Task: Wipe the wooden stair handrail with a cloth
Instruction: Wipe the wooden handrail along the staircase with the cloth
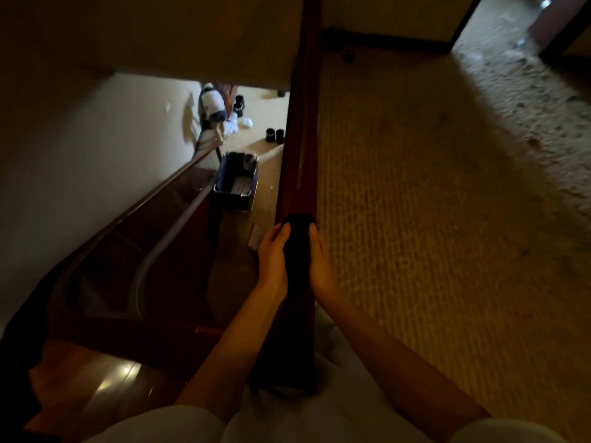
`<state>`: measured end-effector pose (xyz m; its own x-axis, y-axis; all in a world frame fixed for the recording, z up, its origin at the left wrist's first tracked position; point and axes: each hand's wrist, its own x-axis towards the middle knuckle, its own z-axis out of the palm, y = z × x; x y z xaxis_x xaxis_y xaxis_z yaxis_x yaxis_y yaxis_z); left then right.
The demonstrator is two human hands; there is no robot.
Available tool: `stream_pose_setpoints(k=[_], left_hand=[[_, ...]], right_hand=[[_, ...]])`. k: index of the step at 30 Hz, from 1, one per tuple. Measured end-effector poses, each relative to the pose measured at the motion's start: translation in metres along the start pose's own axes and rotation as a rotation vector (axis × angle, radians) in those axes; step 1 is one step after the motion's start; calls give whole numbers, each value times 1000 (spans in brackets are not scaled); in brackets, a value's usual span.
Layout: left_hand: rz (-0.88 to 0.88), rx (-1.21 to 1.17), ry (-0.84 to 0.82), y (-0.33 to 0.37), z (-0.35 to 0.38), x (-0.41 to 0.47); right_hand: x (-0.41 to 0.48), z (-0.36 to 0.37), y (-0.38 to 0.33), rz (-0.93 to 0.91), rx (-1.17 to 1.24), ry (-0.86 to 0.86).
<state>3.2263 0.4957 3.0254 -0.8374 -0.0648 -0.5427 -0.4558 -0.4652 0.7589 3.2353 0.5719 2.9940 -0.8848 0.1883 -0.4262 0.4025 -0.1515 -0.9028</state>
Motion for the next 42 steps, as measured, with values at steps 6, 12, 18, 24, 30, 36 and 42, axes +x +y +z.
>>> stream_pose_setpoints(k=[6, 12, 18, 24, 30, 36, 42], left_hand=[[65, 22, 23, -6, 29, -21], [376, 452, 183, -19, 42, -11], [371, 481, 234, -55, 95, 6], [466, 539, 315, -80, 117, 15], [438, 765, 578, -79, 83, 33], [371, 1014, 686, -55, 64, 56], [216, 1277, 619, -55, 61, 99]], right_hand=[[-1, -34, -34, -45, 141, -121], [30, -64, -59, -147, -43, -198], [75, -119, -63, -177, -238, -235], [108, -151, -74, -235, -399, -246], [128, -137, -80, -353, -482, -211], [137, -80, -63, -581, -677, -225], [153, -20, -24, -811, -980, -336]])
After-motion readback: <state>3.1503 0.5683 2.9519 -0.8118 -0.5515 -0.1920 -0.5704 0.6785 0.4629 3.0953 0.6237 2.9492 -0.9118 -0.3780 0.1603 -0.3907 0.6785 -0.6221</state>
